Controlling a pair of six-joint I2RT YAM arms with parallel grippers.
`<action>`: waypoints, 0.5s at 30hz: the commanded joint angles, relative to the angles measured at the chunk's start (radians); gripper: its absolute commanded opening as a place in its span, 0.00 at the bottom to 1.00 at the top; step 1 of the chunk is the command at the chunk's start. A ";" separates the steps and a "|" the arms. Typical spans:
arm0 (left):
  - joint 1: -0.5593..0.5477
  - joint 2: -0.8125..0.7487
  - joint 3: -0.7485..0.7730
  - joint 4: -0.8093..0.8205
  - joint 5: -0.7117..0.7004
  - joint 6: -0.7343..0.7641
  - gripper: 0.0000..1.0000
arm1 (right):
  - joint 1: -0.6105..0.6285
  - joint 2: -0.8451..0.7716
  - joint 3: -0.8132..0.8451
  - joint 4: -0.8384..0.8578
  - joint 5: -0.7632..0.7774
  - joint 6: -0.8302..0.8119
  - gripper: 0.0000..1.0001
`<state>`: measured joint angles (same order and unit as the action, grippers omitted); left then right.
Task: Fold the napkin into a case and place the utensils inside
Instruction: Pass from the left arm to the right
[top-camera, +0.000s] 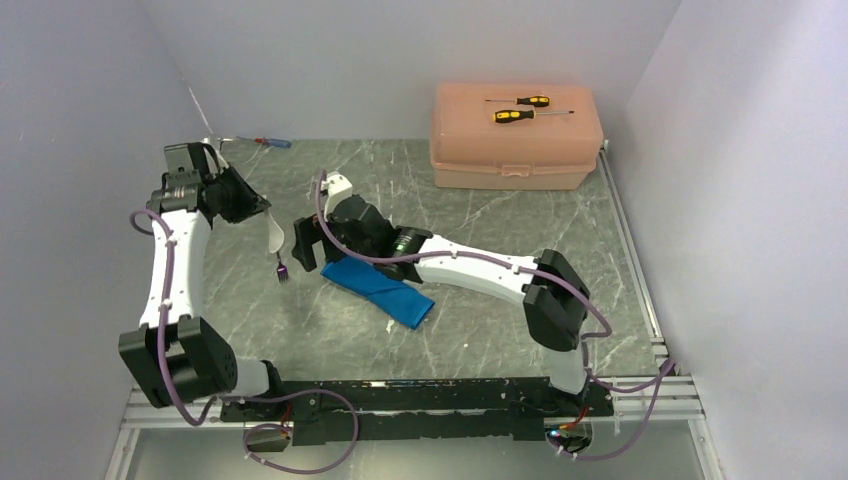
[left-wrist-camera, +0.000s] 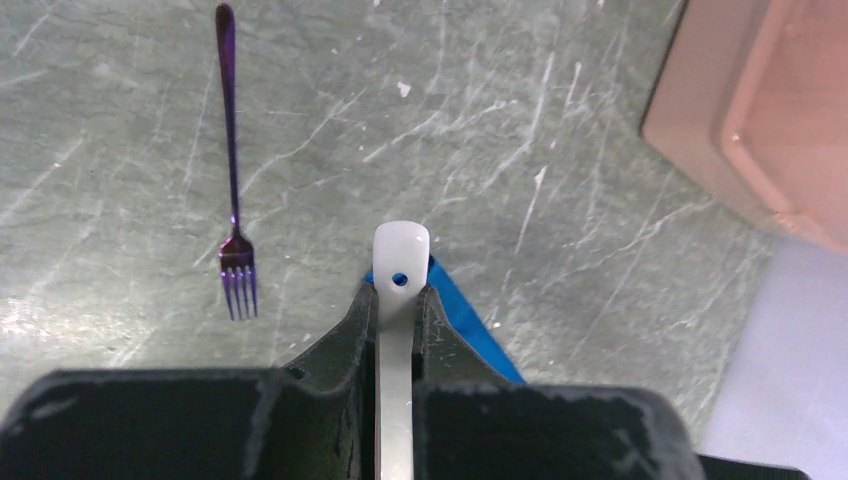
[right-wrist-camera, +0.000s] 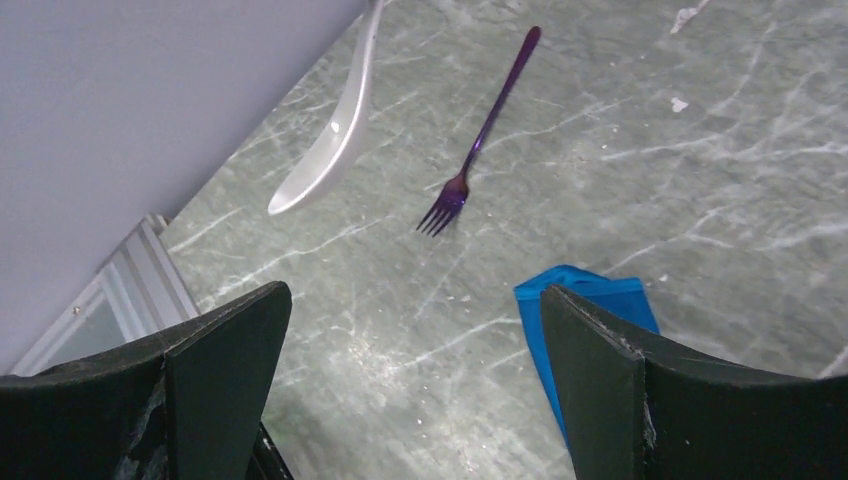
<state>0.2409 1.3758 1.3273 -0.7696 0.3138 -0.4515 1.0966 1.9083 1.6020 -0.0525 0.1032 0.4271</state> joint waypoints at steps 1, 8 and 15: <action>-0.004 -0.083 -0.044 0.104 -0.006 -0.129 0.03 | -0.005 0.043 0.108 0.059 -0.065 0.073 0.99; -0.018 -0.086 -0.092 0.155 0.031 -0.177 0.03 | -0.048 0.081 0.177 0.049 -0.135 0.212 0.96; -0.030 -0.081 -0.078 0.190 0.025 -0.208 0.03 | -0.063 0.145 0.277 -0.041 -0.170 0.274 0.88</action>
<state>0.2169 1.3045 1.2301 -0.6464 0.3210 -0.6163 1.0389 2.0266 1.8008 -0.0628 -0.0250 0.6388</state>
